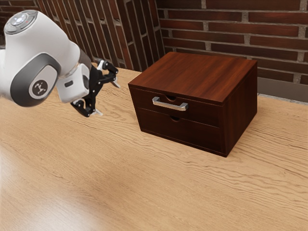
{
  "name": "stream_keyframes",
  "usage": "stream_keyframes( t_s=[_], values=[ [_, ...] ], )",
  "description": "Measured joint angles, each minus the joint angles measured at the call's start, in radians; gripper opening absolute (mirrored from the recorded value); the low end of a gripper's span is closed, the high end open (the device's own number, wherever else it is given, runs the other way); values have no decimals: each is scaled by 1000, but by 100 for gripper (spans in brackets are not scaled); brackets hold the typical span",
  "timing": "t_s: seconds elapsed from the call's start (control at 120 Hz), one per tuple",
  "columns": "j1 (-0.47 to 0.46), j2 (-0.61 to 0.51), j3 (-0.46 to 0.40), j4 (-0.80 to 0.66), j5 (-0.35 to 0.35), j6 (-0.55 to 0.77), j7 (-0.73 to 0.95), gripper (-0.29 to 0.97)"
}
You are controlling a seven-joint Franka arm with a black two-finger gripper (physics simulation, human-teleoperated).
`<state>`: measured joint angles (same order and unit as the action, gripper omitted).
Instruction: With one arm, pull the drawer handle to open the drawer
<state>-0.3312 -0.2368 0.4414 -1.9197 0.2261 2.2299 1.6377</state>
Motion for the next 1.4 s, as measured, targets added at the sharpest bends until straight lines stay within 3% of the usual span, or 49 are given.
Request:
stream_keyframes(
  t_s=[0.233, 0.517, 0.767, 0.883, 1.133, 1.258, 1.333, 1.4],
  values=[
    [-2, 9, 55, 12, -7, 40, -2, 68],
    [1, 38, 57, 51, -88, 92, 19, 68],
    [14, 217, 61, 161, -180, 97, 29, 68],
    [6, 252, 51, 194, -210, 98, 34, 68],
    [-80, 226, 60, 190, -224, 49, 39, 68],
    [-161, 197, 112, 182, -224, -23, 40, 68],
    [-147, 176, 132, 183, -222, -60, 39, 68],
    [-79, 170, 146, 186, -219, -87, 38, 68]
  ],
)
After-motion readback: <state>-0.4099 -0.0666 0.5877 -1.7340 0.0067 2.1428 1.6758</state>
